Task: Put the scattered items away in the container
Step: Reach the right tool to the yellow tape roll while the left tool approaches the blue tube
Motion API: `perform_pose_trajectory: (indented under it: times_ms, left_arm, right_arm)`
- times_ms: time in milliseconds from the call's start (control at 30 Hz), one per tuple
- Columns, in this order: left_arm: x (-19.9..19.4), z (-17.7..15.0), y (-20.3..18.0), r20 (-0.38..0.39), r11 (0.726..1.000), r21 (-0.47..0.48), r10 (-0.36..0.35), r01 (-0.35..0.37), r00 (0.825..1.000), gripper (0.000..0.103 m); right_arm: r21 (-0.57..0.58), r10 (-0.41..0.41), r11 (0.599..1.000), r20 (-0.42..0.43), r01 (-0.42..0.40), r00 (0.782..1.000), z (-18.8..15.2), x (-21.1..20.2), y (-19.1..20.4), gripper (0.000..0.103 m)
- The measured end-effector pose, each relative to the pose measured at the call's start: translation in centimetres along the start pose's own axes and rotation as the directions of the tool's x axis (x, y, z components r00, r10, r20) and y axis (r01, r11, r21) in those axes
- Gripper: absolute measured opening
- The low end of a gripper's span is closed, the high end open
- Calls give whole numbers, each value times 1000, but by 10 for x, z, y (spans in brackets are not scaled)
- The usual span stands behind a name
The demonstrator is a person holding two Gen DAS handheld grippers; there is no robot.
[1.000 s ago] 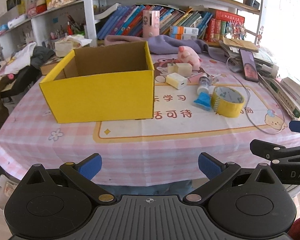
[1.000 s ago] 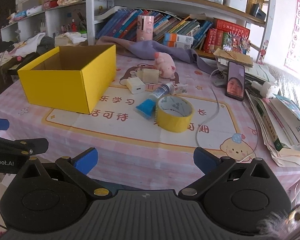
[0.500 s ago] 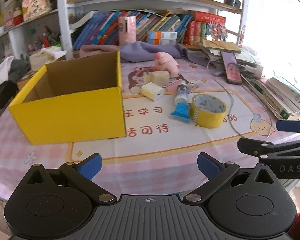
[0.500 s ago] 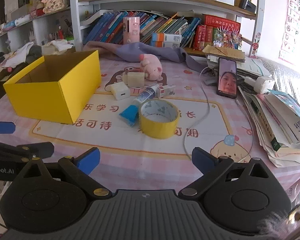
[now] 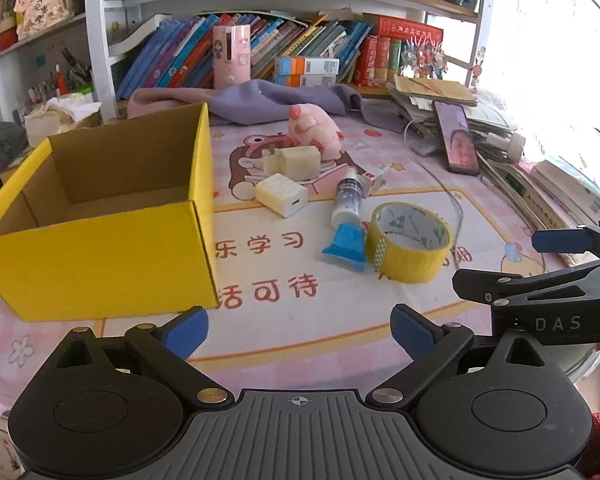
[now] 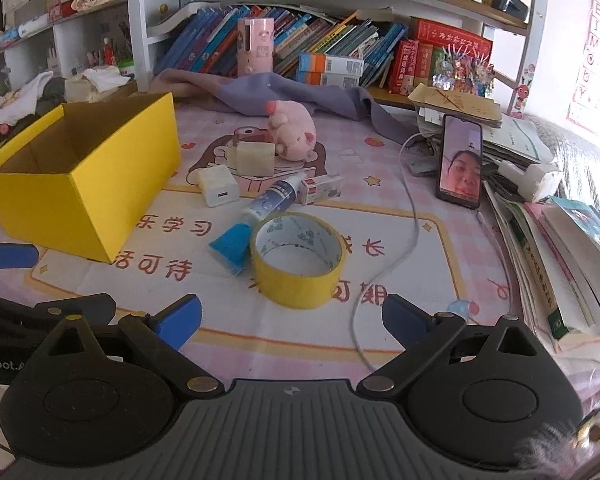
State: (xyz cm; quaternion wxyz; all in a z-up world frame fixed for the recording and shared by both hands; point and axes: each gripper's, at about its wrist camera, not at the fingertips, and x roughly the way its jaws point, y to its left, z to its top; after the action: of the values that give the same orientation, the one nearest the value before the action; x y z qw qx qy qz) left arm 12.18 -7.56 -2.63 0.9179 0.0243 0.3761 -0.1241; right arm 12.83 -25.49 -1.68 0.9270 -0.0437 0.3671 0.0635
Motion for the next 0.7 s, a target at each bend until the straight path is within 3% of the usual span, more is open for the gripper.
perform_pose_trajectory:
  times_ms: [267, 700]
  left_arm:
    - [26, 14, -9, -49, 1000, -5, -8, 8, 999, 95]
    - [61, 27, -33, -174, 999, -7, 45, -47, 984, 94]
  right_arm:
    - [-29, 16, 999, -57, -18, 998, 21, 32, -14, 95]
    - [-83, 144, 983, -194, -163, 970, 48, 101, -32, 93]
